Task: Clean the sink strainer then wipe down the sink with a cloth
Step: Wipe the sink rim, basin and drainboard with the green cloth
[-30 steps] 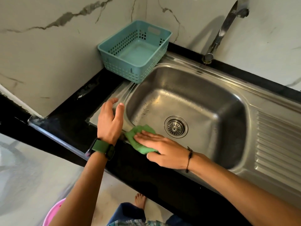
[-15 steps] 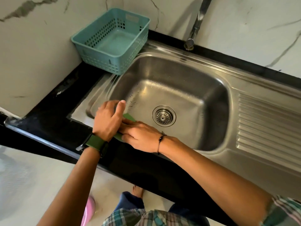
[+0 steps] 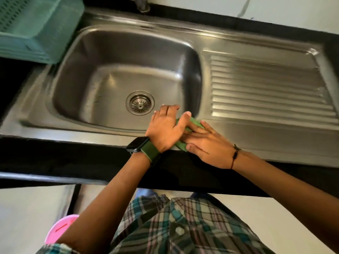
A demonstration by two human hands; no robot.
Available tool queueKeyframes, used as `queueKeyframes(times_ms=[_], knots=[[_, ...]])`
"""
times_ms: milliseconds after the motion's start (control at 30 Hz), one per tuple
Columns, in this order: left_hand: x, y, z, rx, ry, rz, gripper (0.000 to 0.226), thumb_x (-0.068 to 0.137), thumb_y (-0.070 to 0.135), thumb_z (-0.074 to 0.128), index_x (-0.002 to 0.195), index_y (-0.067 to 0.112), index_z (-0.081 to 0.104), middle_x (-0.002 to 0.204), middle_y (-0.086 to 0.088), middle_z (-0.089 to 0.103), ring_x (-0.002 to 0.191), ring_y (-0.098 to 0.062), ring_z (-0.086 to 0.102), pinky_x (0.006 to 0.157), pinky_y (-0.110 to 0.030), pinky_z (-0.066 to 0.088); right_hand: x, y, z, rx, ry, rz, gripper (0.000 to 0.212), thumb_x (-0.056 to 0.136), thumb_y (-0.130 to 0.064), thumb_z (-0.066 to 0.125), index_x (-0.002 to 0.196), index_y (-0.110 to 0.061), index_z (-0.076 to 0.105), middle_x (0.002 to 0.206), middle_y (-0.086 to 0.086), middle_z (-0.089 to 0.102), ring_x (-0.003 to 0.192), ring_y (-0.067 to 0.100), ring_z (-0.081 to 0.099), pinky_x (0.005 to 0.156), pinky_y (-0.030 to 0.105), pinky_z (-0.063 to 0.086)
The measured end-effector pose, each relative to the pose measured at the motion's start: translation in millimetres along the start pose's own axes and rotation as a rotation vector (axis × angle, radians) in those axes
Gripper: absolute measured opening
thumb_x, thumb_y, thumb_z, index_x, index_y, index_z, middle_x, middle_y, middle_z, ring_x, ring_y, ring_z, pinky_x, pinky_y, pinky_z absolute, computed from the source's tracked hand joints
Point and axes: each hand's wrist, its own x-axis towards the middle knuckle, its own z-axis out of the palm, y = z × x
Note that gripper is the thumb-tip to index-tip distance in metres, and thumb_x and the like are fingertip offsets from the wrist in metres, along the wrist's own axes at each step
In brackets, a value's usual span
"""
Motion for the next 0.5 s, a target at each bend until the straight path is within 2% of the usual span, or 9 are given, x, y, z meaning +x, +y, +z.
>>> queueKeyframes(times_ms=[100, 200, 267, 300, 400, 500], knots=[[5.8, 23.5, 22.5, 0.030, -0.060, 0.086, 0.049, 0.094, 0.041, 0.035, 0.133, 0.012, 0.039, 0.143, -0.011, 0.039, 0.139, -0.025, 0.023, 0.114, -0.040, 0.012, -36.5, 29.1, -4.0, -0.036, -0.017, 0.099, 0.050, 0.099, -0.031, 0.027, 0.133, -0.042, -0.008, 0.138, -0.030, -0.016, 0.131, -0.003, -0.030, 0.112, 0.033, -0.016], [12.1, 36.4, 36.2, 0.014, -0.118, 0.142, 0.050, 0.095, 0.040, 0.033, 0.136, 0.013, 0.035, 0.147, -0.010, 0.033, 0.142, -0.022, 0.016, 0.115, -0.039, 0.008, -82.5, 67.7, -9.8, -0.065, -0.044, 0.215, 0.042, 0.097, -0.045, 0.010, 0.135, -0.042, -0.008, 0.146, -0.024, -0.011, 0.136, 0.000, -0.026, 0.111, 0.031, -0.021], [15.6, 38.5, 42.0, -0.019, -0.136, 0.140, 0.050, 0.096, 0.039, 0.031, 0.139, 0.014, 0.031, 0.151, -0.008, 0.026, 0.144, -0.018, 0.009, 0.115, -0.035, 0.003, -107.6, 88.8, -14.0, -0.072, -0.058, 0.263, 0.057, 0.082, -0.064, -0.014, 0.135, -0.043, -0.007, 0.149, -0.021, -0.011, 0.136, 0.000, -0.026, 0.110, 0.029, -0.023], [16.1, 37.9, 44.8, -0.035, -0.134, 0.132, 0.050, 0.096, 0.038, 0.030, 0.140, 0.015, 0.030, 0.153, -0.007, 0.023, 0.144, -0.017, 0.007, 0.114, -0.033, 0.002, -113.9, 95.1, -15.5, -0.064, -0.061, 0.272, 0.063, 0.077, -0.067, -0.019, 0.135, -0.043, -0.007, 0.149, -0.020, -0.010, 0.136, 0.000, -0.026, 0.110, 0.030, -0.023], [13.8, 34.5, 51.3, -0.054, -0.098, 0.106, 0.049, 0.097, 0.037, 0.028, 0.141, 0.014, 0.028, 0.154, -0.007, 0.019, 0.144, -0.016, 0.005, 0.113, -0.030, 0.000, -113.7, 104.0, -13.9, -0.039, -0.078, 0.266, 0.047, 0.088, -0.050, 0.003, 0.134, -0.045, -0.006, 0.149, -0.022, -0.010, 0.136, -0.001, -0.026, 0.112, 0.034, -0.022], [14.1, 33.5, 54.8, -0.020, -0.046, 0.113, 0.054, 0.094, 0.042, 0.023, 0.141, 0.014, 0.028, 0.154, -0.008, 0.020, 0.144, -0.016, 0.007, 0.110, -0.027, -0.001, -93.3, 101.2, -12.2, -0.062, -0.043, 0.207, 0.048, 0.090, -0.045, 0.010, 0.133, -0.049, -0.010, 0.148, -0.023, -0.012, 0.136, 0.001, -0.027, 0.112, 0.036, -0.021]])
